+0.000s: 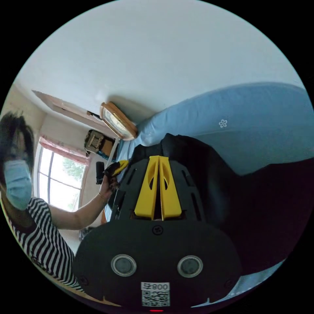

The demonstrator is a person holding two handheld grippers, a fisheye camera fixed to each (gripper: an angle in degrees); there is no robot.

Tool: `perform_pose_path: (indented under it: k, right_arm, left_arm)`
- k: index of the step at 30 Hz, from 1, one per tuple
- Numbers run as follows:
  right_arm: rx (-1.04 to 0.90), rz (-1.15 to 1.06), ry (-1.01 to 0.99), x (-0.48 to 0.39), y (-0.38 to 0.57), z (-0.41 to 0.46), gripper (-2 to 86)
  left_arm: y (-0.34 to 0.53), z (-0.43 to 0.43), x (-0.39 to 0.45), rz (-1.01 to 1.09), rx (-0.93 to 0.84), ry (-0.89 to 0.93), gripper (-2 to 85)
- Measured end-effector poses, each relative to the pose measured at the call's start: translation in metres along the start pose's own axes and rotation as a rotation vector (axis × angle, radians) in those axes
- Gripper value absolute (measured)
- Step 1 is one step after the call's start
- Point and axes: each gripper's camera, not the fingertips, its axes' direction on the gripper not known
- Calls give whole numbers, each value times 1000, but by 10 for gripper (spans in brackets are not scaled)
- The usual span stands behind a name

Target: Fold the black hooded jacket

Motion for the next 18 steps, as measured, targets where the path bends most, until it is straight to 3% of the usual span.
perform_pose_path:
  k: [4, 7, 12, 18]
  right_arm:
    - [43, -110, -101, -35, 37, -27, -1]
    - [-67, -141, -215, -49, 66, -14, -1]
    - [-173, -96, -184, -45, 97, 12, -1]
    - [-184, -57, -241, -33, 110, 26, -1]
  left_arm:
    - [40, -21, 9, -14, 41, 72, 70]
    - [83, -29, 0, -171, 57, 90, 85]
    - [126, -12, -34, -425, 175, 271, 46]
    - [101, 31, -42, -377, 154, 437, 8]
